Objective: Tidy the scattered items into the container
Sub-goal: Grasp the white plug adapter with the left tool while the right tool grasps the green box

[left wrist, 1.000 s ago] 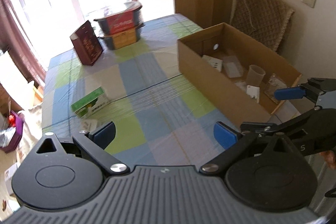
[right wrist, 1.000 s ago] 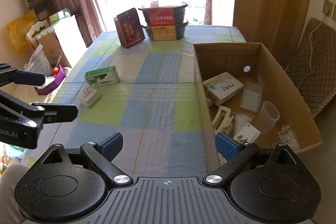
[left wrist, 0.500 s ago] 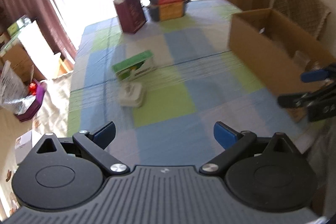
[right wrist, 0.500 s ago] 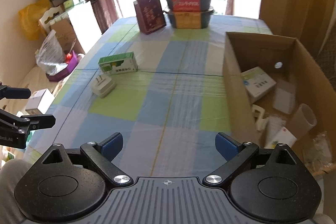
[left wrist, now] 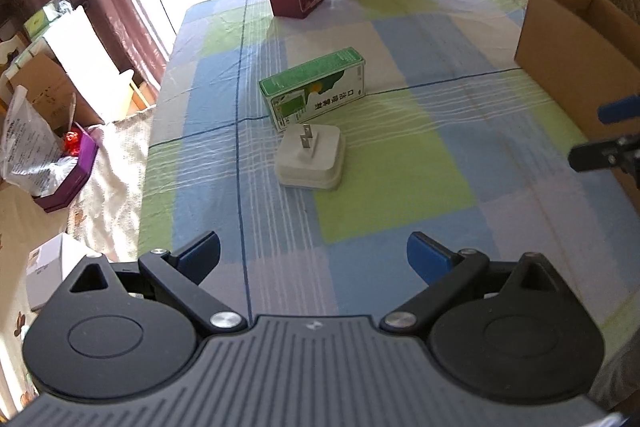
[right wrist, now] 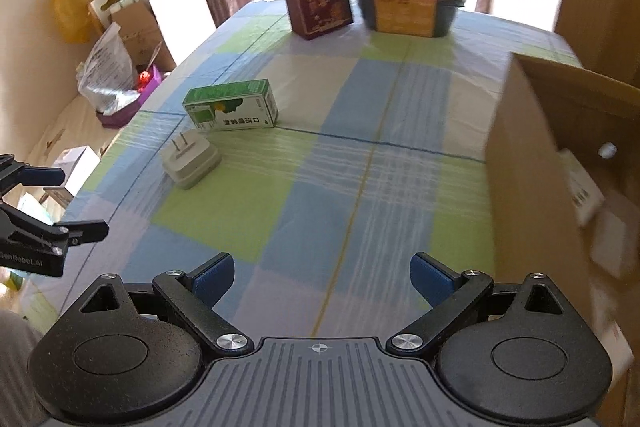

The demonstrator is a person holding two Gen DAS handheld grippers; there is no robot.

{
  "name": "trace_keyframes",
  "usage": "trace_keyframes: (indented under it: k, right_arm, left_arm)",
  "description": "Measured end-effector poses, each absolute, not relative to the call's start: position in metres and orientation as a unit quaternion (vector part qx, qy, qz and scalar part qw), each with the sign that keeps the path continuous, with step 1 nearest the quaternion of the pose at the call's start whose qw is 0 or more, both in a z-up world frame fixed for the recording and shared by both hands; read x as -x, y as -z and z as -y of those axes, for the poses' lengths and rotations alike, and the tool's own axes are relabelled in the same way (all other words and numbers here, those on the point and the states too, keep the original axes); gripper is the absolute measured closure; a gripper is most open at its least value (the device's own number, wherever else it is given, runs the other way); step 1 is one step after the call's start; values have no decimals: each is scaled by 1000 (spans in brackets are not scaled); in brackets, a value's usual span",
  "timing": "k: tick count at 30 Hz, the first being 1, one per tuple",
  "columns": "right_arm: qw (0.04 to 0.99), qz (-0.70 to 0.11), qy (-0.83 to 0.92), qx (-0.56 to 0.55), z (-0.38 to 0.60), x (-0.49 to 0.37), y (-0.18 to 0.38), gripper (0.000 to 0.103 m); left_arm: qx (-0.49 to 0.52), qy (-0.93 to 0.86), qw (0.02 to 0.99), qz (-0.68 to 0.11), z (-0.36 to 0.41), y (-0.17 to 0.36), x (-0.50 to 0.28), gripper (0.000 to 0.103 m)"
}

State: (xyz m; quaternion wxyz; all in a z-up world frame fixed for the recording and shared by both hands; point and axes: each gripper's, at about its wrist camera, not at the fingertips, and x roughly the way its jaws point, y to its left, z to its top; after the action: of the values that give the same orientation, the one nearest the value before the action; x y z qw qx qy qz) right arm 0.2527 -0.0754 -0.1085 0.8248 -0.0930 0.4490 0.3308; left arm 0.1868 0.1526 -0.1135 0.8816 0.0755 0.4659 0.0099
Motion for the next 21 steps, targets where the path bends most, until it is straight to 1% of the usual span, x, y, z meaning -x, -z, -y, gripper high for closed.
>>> trace_keyframes:
  k: [5,13,16,17,18,19,21]
  right_arm:
    - [815,-446,-352,117,56,-286,124,4]
    - [798,-435,-383,165,37,-323,140,4]
    - [791,-431,-394,180,30,-333,144,4]
    - [789,-429,-399,185,26,-336,145,4]
    - [786,-426,-404,191,23,-339,147,4]
    - [782,-421,-414,198,19,-341,147,4]
    - [774,-410,-433,213,10,-346,149,4]
  left_arm:
    - [-86,20,884,-460,-161,138,-218,5]
    - [-100,72,892,-434,-174,160,-269,5]
    - [-105,91,888,-438,-175,171,-284,6]
    - [-105,94,886,-442,-176,176,-287,7]
    - [-104,95,883,-447,-177,180,-291,12]
    - [-103,95,881,-451,-179,184,-294,19]
    - [-90,103,878,-459,-184,191,-298,25]
